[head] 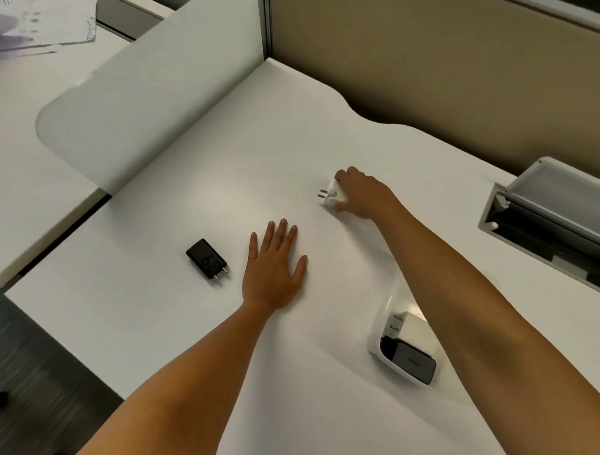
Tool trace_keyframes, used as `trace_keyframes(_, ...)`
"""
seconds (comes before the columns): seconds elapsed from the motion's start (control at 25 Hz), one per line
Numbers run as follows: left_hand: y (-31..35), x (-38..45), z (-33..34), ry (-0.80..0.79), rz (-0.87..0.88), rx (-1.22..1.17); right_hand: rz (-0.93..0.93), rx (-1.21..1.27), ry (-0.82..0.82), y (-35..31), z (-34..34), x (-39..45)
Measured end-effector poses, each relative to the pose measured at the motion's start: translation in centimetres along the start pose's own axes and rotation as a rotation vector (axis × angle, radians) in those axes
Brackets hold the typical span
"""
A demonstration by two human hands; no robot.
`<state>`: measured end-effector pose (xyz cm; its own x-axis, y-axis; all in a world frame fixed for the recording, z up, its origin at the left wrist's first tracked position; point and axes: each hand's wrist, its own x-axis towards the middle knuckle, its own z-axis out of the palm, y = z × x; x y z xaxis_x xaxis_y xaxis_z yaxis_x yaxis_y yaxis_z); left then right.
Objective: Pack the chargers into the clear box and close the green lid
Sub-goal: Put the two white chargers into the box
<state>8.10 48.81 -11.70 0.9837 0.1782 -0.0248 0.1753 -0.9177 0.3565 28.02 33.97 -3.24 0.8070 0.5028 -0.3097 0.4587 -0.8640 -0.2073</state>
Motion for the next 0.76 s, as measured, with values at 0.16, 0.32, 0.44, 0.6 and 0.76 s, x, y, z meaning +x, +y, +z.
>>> trace_keyframes(0.16,-0.1,0.0,0.0,0.005,0.0,-0.003,0.054,0.418,0.088,0.2,-1.9,-7.6)
trace_keyframes(0.32,0.1,-0.1,0.2,-0.006,-0.001,0.009,0.184,0.542,-0.03,2.5,-3.7,-17.7)
trace_keyframes(0.44,-0.1,-0.1,0.3,0.002,-0.003,0.007,0.32,0.384,-0.074,4.9,-2.7,-22.7)
trace_keyframes(0.6,-0.1,-0.1,0.4,0.015,0.007,0.011,0.422,0.23,-0.068,7.0,0.8,-24.0)
trace_keyframes(0.76,-0.1,-0.2,0.3,0.02,0.006,0.007,0.428,0.243,-0.097,7.9,3.4,-23.4)
